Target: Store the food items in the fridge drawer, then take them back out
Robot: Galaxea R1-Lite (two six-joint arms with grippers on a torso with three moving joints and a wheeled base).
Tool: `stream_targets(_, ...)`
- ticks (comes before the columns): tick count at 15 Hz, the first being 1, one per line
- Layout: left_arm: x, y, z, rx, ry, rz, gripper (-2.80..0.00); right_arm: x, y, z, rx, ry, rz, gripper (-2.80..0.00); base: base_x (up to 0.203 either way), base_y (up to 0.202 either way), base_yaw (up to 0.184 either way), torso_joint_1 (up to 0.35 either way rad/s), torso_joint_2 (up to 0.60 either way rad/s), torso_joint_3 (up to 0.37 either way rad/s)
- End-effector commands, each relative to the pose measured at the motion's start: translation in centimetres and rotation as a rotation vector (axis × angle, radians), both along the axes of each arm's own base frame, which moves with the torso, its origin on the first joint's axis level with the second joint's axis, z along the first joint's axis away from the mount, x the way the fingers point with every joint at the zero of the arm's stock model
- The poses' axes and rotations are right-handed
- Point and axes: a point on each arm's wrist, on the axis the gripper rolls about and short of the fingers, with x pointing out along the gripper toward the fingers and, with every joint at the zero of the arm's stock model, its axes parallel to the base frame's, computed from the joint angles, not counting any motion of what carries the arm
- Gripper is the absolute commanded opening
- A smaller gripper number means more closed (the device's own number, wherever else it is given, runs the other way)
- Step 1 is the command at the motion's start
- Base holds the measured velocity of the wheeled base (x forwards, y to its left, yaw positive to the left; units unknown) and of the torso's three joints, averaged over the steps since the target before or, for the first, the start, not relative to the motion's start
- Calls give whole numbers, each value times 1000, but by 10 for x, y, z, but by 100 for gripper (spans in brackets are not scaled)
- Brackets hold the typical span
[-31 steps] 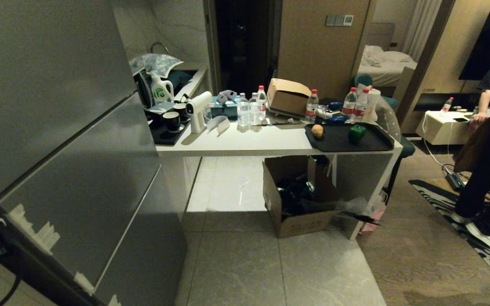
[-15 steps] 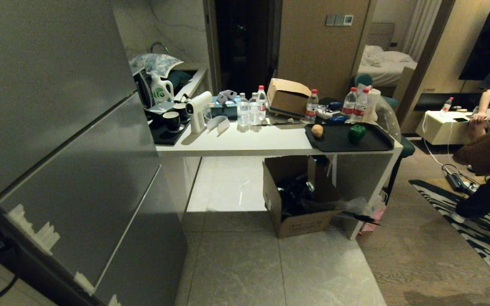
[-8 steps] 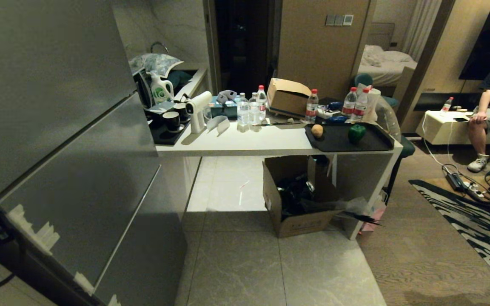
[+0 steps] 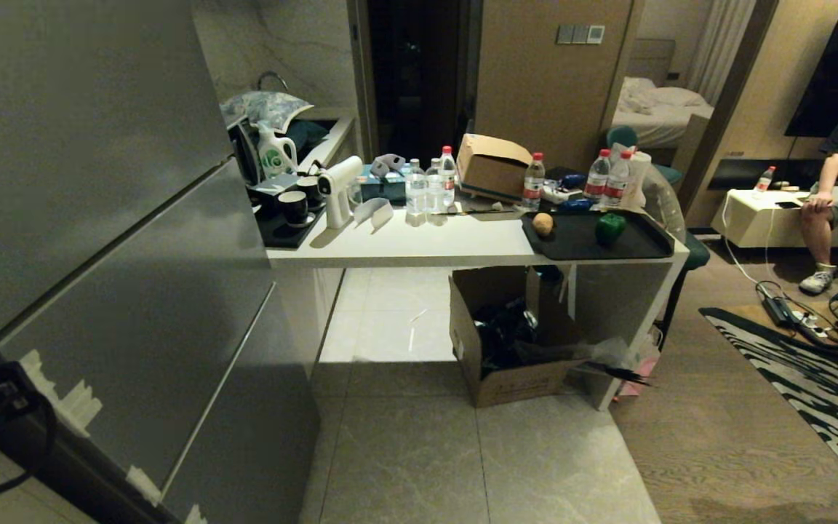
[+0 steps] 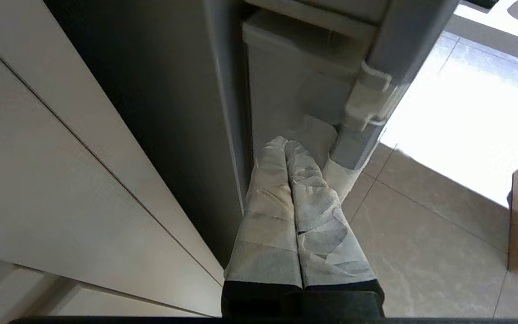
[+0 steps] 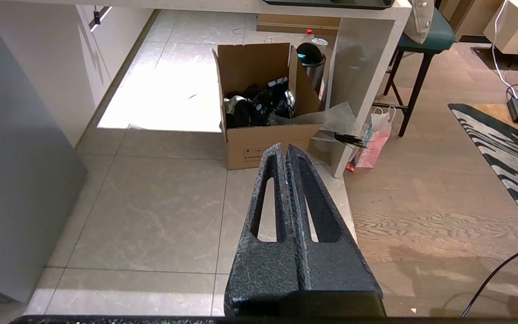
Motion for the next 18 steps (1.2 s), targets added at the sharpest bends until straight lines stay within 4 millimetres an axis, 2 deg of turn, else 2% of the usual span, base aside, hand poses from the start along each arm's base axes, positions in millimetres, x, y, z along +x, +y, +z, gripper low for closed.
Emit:
stream_targets(1, 1, -1, 0, -1, -2, -7, -280, 0, 0, 0, 0, 0, 0, -280, 0, 0, 0, 0, 0, 0)
stream_targets(10, -4, -10, -15, -50, 45, -126, -280, 0, 0, 0, -2, 0, 0, -280, 0, 0, 0, 0, 0, 0)
stream_targets(18, -5, -9, -14, -48, 37, -100, -280, 0, 0, 0, 0, 0, 0, -280, 0, 0, 0, 0, 0, 0)
